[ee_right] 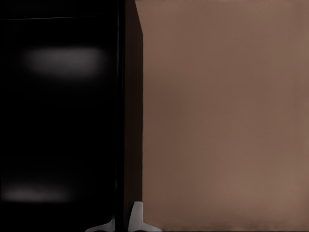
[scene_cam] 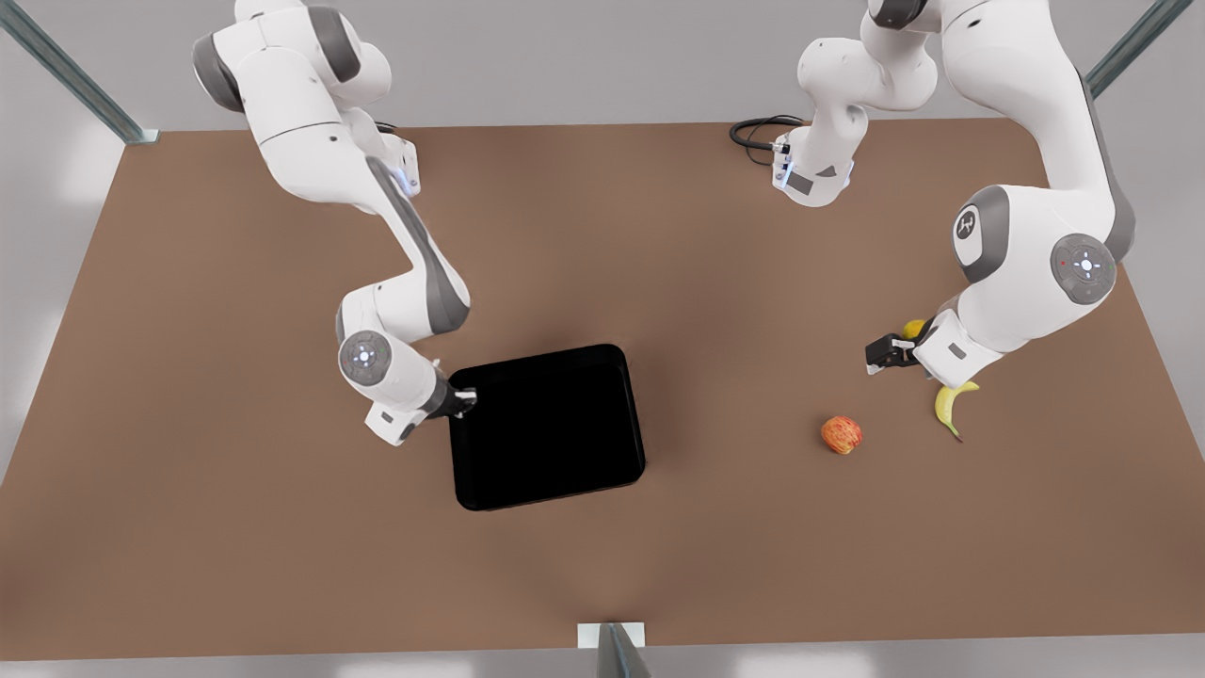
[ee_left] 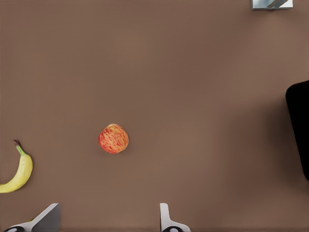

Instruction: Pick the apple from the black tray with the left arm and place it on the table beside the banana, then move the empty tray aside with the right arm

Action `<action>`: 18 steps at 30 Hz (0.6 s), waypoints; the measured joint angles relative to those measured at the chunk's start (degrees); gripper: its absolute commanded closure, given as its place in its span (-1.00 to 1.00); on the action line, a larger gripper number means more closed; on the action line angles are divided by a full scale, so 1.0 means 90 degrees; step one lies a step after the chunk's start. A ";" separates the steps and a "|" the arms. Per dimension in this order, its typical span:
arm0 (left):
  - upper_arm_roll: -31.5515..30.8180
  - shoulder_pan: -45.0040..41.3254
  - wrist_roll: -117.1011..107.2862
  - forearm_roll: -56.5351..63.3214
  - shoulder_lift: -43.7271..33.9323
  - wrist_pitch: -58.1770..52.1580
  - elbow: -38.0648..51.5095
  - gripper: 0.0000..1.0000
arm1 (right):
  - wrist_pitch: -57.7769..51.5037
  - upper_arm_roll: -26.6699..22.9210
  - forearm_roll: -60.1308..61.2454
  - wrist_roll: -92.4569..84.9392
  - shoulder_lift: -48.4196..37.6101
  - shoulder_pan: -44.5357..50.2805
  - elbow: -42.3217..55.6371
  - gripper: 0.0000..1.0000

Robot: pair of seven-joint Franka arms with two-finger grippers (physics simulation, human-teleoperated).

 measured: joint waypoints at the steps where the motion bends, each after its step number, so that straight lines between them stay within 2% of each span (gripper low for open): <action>1: 0.0003 -0.0002 -0.0001 0.0001 0.0000 0.0001 0.0004 -1.00 | -0.0141 -0.0144 -0.0005 -0.0065 -0.0079 0.0001 0.0003 0.65; 11: -0.0021 -0.0067 -0.0010 0.0194 0.0001 0.0012 0.0036 -1.00 | -0.1722 -0.2298 0.0017 -0.1360 -0.0216 -0.0049 0.0796 0.70; 18: -0.0038 -0.0098 -0.0017 0.0367 0.0019 0.0042 0.0057 -1.00 | -0.2164 -0.3396 0.0037 -0.2588 -0.0181 -0.0105 0.0868 0.71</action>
